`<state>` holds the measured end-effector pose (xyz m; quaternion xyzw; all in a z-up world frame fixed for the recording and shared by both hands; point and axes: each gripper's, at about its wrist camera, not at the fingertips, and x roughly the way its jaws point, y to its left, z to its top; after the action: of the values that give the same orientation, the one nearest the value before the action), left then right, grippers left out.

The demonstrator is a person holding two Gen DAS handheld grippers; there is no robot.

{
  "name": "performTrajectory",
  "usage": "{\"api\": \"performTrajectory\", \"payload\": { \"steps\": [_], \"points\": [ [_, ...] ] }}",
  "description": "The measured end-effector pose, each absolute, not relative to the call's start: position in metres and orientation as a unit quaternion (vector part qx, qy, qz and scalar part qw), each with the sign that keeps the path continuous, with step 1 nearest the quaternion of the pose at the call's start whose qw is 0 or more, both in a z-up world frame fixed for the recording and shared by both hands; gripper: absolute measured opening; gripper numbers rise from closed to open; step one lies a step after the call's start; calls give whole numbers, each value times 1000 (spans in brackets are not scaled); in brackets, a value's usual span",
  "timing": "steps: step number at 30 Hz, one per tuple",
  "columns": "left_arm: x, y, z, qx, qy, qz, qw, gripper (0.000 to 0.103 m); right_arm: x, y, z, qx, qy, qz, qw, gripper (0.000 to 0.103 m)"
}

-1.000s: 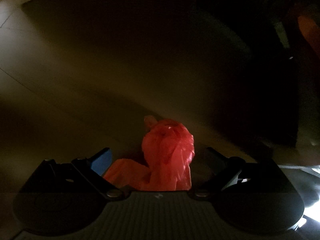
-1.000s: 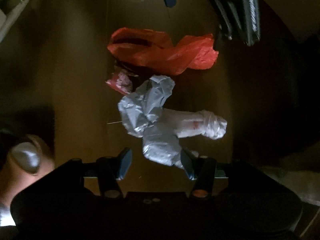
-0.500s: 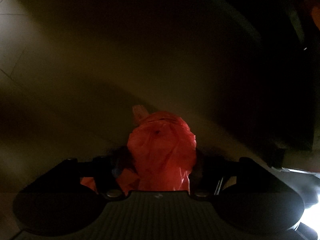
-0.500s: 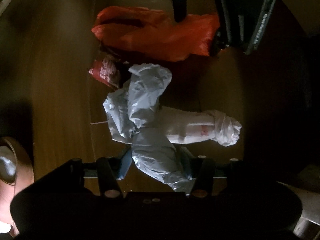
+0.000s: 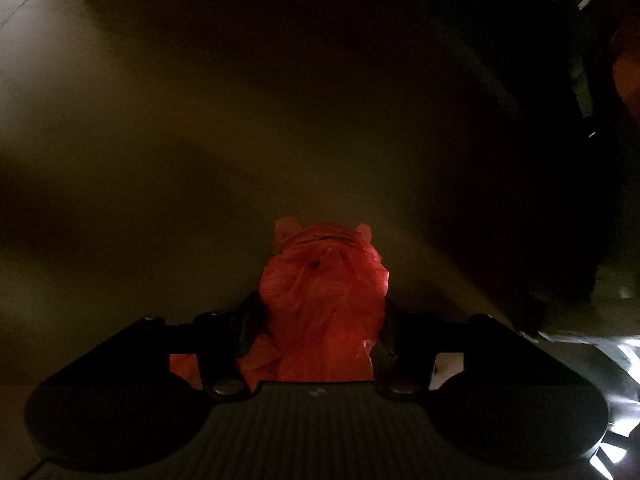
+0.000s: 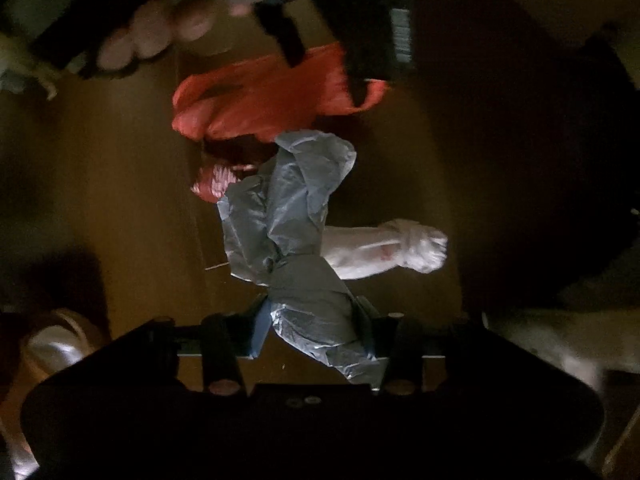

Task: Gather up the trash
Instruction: 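Lift the red bag and white bag over the teal wastebasket and open both tools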

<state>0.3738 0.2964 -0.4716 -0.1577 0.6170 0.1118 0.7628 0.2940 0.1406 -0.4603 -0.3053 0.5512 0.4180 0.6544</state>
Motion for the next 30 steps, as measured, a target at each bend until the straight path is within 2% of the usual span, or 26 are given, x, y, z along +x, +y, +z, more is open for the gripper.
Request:
{"api": "performTrajectory", "payload": {
  "steps": [10,16,25,30],
  "points": [
    [316,290,-350,-172,568,120,796,56,271,89,-346,-256,527,402,704,43],
    [284,273,-253,-171,521,111,829,56,262,59,-257,-214,490,382,753,43],
    [248,217,-99,-144,450,61,879,56,236,4,-120,-152,430,351,818,43],
    [225,176,-45,-121,411,26,903,56,223,-34,-63,-124,403,330,844,43]
  ]
}}
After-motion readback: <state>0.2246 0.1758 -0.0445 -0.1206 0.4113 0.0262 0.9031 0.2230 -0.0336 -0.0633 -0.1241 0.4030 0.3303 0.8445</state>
